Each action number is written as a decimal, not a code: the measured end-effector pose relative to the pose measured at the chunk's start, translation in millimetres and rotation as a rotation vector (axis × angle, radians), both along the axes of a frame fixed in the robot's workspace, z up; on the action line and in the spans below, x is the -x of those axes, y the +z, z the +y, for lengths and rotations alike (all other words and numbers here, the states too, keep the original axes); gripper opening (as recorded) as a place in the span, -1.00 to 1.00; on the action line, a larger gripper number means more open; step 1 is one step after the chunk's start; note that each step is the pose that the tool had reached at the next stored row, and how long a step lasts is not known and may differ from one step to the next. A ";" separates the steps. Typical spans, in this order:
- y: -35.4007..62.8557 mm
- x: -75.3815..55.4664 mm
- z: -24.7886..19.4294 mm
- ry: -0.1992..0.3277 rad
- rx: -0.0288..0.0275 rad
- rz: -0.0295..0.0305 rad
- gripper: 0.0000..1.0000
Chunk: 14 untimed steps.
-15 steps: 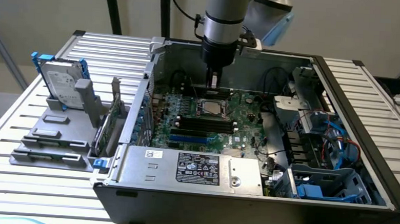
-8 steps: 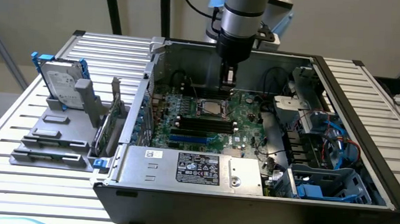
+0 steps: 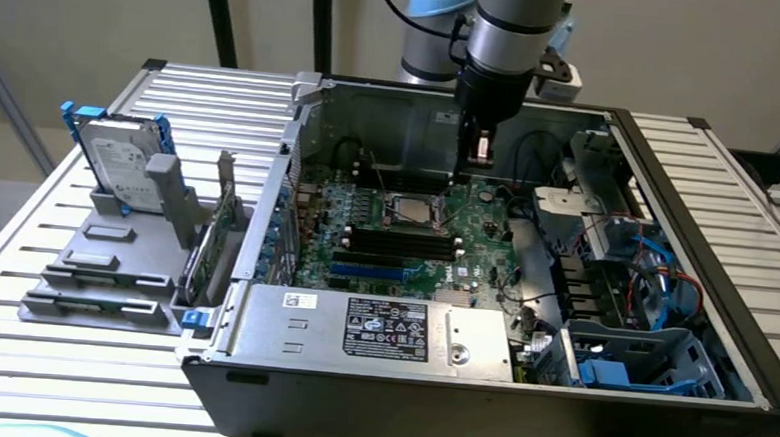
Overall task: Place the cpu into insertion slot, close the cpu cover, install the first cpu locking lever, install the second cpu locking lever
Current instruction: 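Close the cpu cover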
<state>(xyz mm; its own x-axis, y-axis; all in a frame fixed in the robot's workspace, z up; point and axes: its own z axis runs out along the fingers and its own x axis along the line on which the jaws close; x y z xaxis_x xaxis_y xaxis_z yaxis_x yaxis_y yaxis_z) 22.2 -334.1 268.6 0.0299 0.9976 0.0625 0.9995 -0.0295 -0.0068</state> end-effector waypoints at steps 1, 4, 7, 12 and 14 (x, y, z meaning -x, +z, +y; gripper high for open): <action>0.0 -4.6 0.0 0.000 -0.0024 0.0001 -0.79; 0.4 -18.5 -0.1 0.000 -0.0087 0.0004 -0.79; 0.2 -31.8 -0.5 0.000 -0.0130 0.0010 -0.79; -7.3 -39.2 -2.1 0.000 -0.0143 0.0012 -0.79; -10.9 -38.8 -2.1 0.001 -0.0146 0.0012 -0.79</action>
<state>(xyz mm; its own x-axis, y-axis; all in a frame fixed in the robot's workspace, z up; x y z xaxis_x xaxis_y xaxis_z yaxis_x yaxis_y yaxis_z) 60.9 -336.1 257.6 0.0294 0.9966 0.0771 0.9995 -0.0289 -0.0085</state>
